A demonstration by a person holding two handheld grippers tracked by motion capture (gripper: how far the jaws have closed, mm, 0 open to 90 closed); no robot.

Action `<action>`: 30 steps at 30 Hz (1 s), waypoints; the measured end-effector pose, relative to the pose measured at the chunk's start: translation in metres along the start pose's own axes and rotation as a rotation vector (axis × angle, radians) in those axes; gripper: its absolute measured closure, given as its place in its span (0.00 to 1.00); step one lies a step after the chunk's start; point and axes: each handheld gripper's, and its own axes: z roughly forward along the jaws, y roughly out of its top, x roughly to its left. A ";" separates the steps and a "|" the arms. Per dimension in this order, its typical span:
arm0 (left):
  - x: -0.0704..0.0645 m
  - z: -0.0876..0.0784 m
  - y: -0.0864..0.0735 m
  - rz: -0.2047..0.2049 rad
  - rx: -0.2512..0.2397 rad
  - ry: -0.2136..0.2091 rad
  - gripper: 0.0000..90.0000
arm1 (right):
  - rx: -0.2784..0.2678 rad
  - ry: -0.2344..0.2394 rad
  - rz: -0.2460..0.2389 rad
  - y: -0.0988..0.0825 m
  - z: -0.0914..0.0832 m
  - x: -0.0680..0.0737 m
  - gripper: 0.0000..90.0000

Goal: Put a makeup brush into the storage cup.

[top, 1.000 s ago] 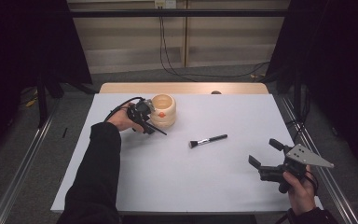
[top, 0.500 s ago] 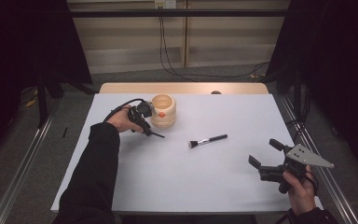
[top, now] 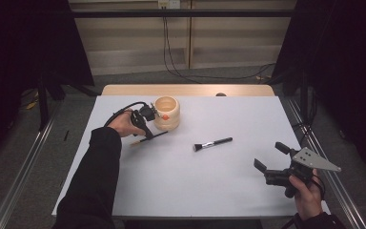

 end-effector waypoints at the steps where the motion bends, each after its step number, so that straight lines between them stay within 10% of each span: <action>1: 0.001 -0.001 0.000 0.009 0.011 0.006 0.93 | -0.001 -0.001 -0.002 0.000 0.000 0.000 0.00; 12: -0.001 -0.002 -0.006 -0.078 -0.028 -0.023 0.93 | 0.002 -0.001 0.006 0.000 0.000 0.000 0.00; 30: -0.007 -0.024 -0.016 -0.066 -0.075 -0.071 0.93 | 0.005 -0.004 0.004 0.000 0.001 0.001 0.00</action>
